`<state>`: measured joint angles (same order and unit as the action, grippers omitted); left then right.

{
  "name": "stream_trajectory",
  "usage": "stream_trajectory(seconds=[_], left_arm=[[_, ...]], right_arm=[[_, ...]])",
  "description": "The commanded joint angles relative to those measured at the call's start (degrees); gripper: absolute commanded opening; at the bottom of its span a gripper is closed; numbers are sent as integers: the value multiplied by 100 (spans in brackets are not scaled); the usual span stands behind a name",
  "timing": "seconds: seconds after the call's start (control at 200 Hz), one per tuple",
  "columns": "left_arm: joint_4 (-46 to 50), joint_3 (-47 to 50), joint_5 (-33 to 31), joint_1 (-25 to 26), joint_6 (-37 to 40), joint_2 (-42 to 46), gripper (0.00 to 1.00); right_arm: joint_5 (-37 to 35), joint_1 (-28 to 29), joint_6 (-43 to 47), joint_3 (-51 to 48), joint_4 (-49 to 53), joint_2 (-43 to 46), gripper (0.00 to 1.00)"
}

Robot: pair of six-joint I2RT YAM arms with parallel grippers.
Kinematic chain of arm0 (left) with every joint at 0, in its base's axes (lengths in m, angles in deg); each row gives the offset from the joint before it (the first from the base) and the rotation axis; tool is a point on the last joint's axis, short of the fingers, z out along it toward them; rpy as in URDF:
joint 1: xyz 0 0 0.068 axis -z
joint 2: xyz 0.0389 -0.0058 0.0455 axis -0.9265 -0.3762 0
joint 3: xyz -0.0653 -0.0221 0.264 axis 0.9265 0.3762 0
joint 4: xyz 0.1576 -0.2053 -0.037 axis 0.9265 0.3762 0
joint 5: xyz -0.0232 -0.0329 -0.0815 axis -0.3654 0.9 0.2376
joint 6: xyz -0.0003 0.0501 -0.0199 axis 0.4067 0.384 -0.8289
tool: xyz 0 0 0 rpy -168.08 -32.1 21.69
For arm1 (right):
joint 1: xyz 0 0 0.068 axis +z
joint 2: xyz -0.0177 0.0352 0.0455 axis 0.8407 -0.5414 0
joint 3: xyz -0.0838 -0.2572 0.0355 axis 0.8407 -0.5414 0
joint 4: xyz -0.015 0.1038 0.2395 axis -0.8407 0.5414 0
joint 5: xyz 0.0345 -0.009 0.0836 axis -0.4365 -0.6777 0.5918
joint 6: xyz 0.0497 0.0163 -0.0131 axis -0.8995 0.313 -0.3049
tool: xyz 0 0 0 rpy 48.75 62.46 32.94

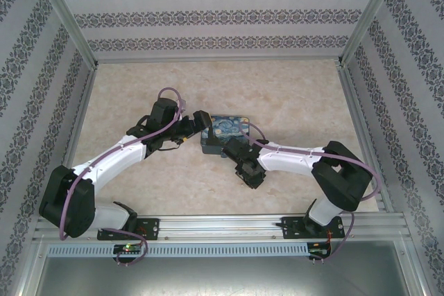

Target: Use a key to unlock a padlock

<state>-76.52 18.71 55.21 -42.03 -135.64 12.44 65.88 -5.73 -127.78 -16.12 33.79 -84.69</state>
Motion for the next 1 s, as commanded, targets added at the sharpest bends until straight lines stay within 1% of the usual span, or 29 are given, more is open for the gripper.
stream_trajectory(seconds=[0.0, 0.085, 0.215, 0.28, 0.425, 0.57, 0.699, 0.774, 0.874, 0.934, 0.994], left_arm=[[-190, 66, 76, 44, 28, -54, 99], [-163, 48, 81, 49, 43, -77, 99], [-100, 39, 61, 45, 60, -77, 99], [-102, 43, 52, 49, 44, -82, 99], [-88, 29, 63, 47, 15, -77, 100], [50, -63, -27, 45, 102, -7, 99], [150, -144, -88, 43, 183, 53, 99], [147, -185, -99, 44, 167, 48, 99], [53, -268, -31, 50, 60, -27, 99], [-64, -329, 88, 43, -14, -111, 100], [-227, -388, 238, 49, -105, -225, 100]], right_arm=[[131, -60, -7, -69, -322, -270, 28], [162, -60, 43, -137, -449, -285, 24], [117, -64, 209, -390, -707, -154, 12], [71, -60, 338, -544, -844, -23, 0], [-89, -60, 937, -838, -1145, 445, 0], [-198, -98, 1684, -1090, -1357, 1168, 0], [-215, -229, 2379, -1420, -1809, 2077, 0], [-170, -419, 2897, -1590, -2132, 2685, 0], [271, -920, 3537, -1768, -2646, 3430, 0], [758, -1345, 3953, -1846, -3020, 3750, 0], [1465, -1825, 4333, -1871, -3458, 3904, 0]])
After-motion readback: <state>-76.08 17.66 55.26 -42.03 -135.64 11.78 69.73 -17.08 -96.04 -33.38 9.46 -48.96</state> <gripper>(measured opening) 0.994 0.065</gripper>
